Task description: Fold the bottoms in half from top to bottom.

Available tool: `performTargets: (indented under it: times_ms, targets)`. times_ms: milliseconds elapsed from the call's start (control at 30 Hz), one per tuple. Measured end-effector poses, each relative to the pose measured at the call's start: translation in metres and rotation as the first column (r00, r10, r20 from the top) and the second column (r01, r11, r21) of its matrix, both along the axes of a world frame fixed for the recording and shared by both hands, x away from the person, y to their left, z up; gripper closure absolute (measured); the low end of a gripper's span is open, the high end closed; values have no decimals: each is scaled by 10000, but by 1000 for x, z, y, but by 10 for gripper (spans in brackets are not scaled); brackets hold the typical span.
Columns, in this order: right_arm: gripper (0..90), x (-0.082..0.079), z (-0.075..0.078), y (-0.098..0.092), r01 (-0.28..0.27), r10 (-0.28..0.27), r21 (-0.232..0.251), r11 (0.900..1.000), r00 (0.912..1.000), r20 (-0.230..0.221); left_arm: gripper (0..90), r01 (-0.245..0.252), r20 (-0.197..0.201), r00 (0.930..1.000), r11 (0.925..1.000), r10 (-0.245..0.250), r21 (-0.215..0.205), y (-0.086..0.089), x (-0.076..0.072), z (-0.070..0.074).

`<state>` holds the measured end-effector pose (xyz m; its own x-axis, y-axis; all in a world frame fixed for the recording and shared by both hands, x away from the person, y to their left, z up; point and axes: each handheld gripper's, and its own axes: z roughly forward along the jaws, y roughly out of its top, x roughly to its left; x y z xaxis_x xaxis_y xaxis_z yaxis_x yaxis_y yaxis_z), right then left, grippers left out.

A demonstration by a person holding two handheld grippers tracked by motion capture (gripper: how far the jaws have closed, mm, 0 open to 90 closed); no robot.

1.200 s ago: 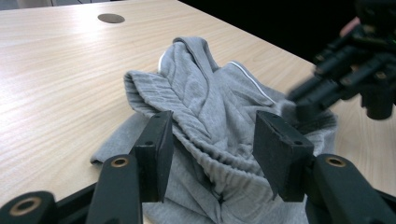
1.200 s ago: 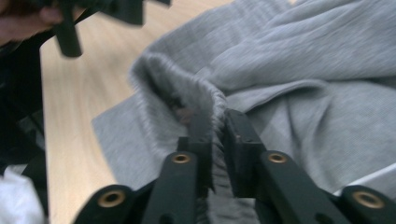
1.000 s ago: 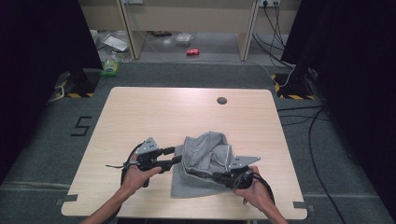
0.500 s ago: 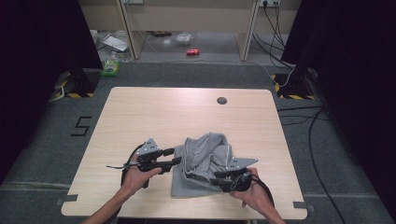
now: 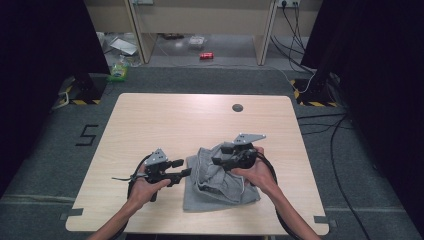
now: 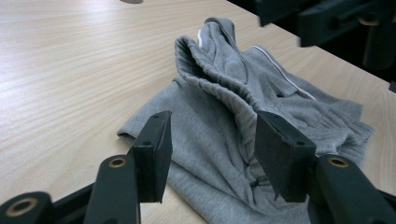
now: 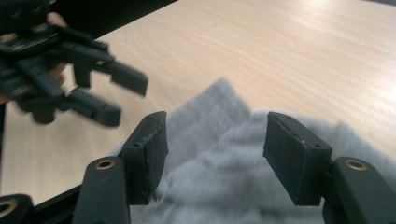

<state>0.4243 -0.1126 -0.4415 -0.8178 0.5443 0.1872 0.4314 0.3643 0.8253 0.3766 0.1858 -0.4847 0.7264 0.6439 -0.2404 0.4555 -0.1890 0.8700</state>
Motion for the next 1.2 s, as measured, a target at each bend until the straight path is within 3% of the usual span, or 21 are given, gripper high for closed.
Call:
performTargets:
  times_ms: [200, 433, 467, 533, 600, 700, 833, 1000, 1200]
  targets:
    - [385, 24, -1, 27, -4, 3, -65, 10000, 9999, -161, 454, 53, -122, 9999, 9999, -52, 89, 0, 0, -2]
    - [365, 43, -10, 55, -173, 127, -580, 9982, 9969, -783, 453, 78, -247, 9997, 9998, -73, 194, 0, 0, -8]
    - [385, 44, -11, 58, -259, 197, -742, 9969, 9963, -839, 453, 79, -263, 9996, 9998, -74, 186, 0, 0, -8]
    - [520, 44, -15, 62, -518, 432, -822, 9953, 9937, -1037, 453, 44, -250, 9997, 9998, -39, 190, 2, 0, -8]
    - [621, 43, -16, 61, -552, 457, -989, 9936, 9944, -952, 453, 24, -229, 9997, 9999, -21, 149, 3, 0, -7]
    - [787, 38, -13, 50, -563, 504, -662, 9962, 9949, -879, 453, -7, -195, 9998, 9999, 9, 105, 4, 0, -6]
    - [835, 17, -2, 32, -650, 641, -140, 9978, 9963, -579, 453, 33, -56, 10000, 9998, -32, 179, 3, -2, -5]
    - [841, -31, 10, 2, -745, 743, 407, 9964, 9972, 71, 454, 63, -42, 10000, 9998, -62, 164, 1, -2, -4]
    - [851, -85, -1, -35, -497, 483, 560, 9972, 9985, 258, 454, 248, 20, 9997, 9995, -249, 209, -6, -6, -2]
